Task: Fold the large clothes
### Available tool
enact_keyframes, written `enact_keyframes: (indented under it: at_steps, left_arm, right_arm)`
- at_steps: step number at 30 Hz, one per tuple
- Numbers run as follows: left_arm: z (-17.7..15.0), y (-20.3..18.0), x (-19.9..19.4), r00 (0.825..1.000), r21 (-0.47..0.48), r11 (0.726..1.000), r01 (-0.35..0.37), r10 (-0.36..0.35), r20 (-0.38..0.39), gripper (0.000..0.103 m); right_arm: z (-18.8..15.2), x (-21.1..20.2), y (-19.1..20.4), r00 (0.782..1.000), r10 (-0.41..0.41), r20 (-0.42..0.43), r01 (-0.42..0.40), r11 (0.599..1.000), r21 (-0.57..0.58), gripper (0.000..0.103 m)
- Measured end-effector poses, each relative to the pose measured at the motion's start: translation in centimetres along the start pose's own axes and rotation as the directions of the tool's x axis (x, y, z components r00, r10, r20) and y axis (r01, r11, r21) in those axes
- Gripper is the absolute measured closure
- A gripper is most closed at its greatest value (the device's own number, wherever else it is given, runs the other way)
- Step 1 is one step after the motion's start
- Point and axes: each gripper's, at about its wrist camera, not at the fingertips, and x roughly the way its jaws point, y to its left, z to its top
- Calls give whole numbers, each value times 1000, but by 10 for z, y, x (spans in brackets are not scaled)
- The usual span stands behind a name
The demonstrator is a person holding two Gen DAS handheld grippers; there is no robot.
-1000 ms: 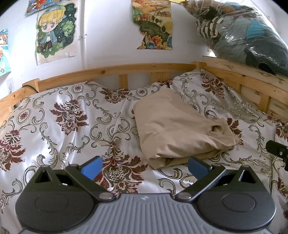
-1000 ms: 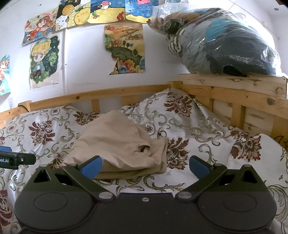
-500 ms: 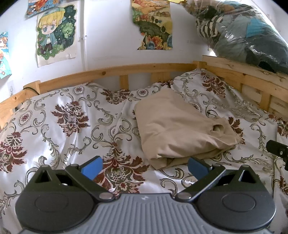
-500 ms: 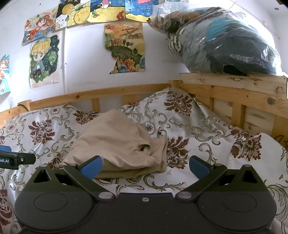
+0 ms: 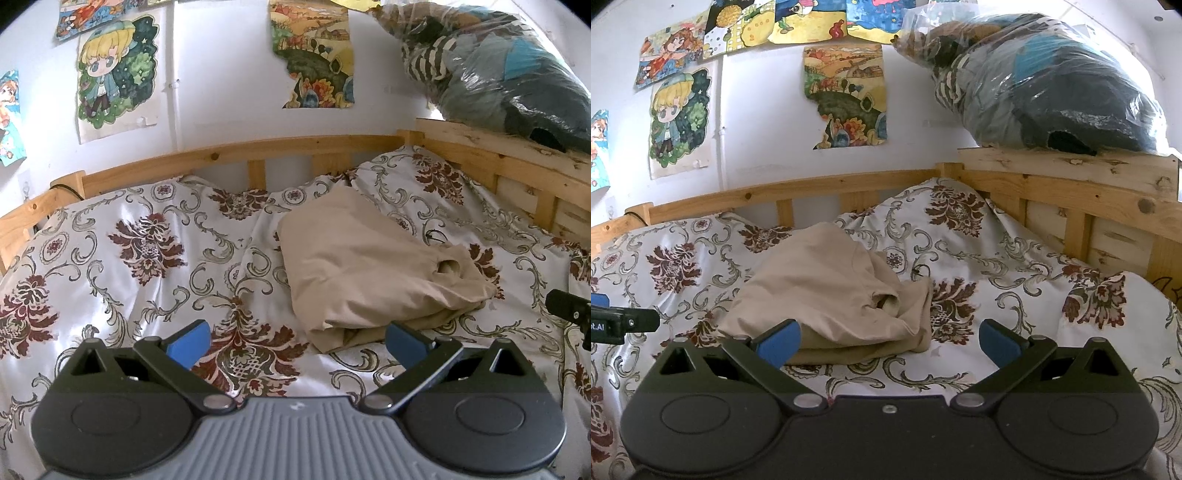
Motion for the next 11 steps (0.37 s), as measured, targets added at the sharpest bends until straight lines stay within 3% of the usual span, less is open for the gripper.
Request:
enact_keyframes:
  at_steps: [11]
  left_arm:
    - [-1, 0, -2, 1000, 7, 1000, -7, 7, 17, 1]
  right_arm:
    - [0, 0, 0, 1000, -1, -1, 1, 1000, 0, 1]
